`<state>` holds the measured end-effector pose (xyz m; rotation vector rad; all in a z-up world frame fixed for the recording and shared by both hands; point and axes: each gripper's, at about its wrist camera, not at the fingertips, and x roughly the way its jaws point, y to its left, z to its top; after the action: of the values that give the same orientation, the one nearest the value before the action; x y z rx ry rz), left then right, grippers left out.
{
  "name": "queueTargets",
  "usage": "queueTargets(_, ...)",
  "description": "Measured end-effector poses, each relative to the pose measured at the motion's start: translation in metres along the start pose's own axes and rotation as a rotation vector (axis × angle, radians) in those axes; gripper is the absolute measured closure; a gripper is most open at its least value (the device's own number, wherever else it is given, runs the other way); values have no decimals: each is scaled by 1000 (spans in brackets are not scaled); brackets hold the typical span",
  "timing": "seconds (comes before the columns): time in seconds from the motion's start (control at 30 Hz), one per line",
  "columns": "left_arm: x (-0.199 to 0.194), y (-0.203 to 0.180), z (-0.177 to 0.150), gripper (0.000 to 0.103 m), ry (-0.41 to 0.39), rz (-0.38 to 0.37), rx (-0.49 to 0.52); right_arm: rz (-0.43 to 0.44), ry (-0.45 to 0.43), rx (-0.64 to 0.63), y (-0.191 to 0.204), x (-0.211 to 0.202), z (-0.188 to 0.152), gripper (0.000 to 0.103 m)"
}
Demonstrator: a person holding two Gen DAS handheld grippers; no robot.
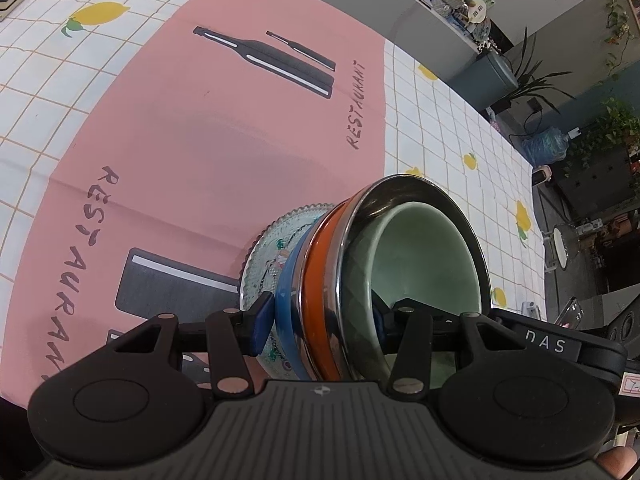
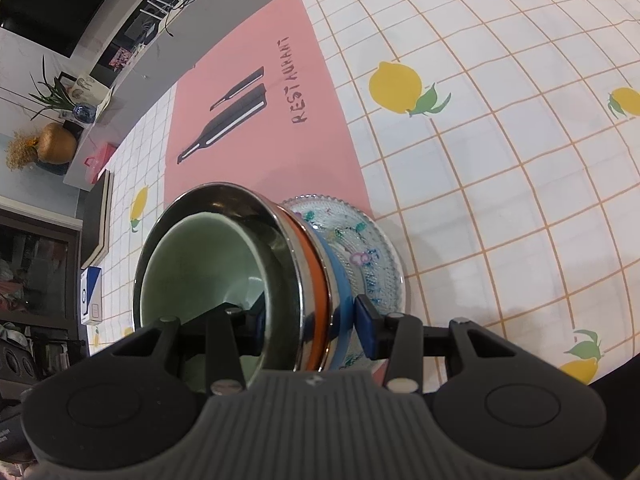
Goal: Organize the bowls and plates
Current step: 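Carry the nested bowls with the left tool and lower them onto the plates, then open the left tool and lift it away from the bowls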
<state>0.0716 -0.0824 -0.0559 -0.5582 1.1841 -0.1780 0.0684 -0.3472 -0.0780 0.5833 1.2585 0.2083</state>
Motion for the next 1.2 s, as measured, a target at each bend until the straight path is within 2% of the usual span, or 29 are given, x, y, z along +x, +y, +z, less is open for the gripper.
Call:
queueTargets(0.47, 2, 3, 0, 48, -3, -7, -4, -17, -8, -42, 7, 1, 0, 59)
queueTargets(0.6, -2, -1, 0, 47, -27, 7, 27, -9, -19, -44, 7, -1, 1, 52)
queueTargets(0.63, -4, -2, 0, 44, -37, 8, 36, -8, -29, -46, 8, -3, 2, 44)
queueTargets(0.73, -12, -9, 1, 37, -92, 29, 85, -22, -59, -63, 11, -9, 2, 36)
queueTargets(0.9, -31, -21, 0, 35, -165, 28, 170, -43, -125, -116, 18, -24, 1, 34)
queueTargets(1.2, -84, -48, -18, 35, -399, 113, 386, -109, -351, -304, 48, -70, -23, 33)
